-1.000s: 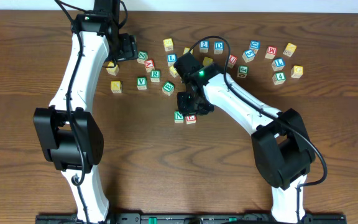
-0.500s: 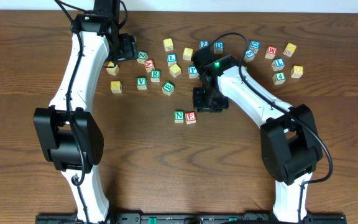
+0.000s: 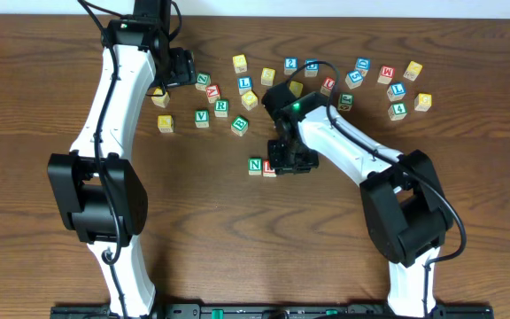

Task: Spell out NEURIPS
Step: 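Open the right gripper and lift it away from the E block, then move the right gripper over the red U block in the cluster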

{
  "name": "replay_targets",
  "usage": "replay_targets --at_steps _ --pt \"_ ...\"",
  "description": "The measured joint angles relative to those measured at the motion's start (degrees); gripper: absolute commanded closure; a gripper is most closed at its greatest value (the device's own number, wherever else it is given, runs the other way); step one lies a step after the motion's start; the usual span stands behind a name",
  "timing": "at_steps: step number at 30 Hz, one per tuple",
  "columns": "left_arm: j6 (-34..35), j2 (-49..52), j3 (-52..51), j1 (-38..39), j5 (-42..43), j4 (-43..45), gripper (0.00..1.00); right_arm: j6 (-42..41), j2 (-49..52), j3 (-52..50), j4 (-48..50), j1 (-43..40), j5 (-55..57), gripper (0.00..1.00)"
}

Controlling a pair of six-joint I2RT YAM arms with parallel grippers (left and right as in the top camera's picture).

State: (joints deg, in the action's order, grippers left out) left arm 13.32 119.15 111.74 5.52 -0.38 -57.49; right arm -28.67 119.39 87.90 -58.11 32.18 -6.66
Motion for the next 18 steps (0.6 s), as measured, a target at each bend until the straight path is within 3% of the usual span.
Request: replay_targets --at_steps 13,18 --pt "0.0 0.0 0.0 0.0 0.0 0.0 0.17 0.3 0.0 0.1 1.5 0.0 0.0 0.71" --pt "0.0 0.0 0.0 0.0 0.0 0.0 0.17 1.2 0.2 4.7 -0.4 -1.7 0.0 0.67"
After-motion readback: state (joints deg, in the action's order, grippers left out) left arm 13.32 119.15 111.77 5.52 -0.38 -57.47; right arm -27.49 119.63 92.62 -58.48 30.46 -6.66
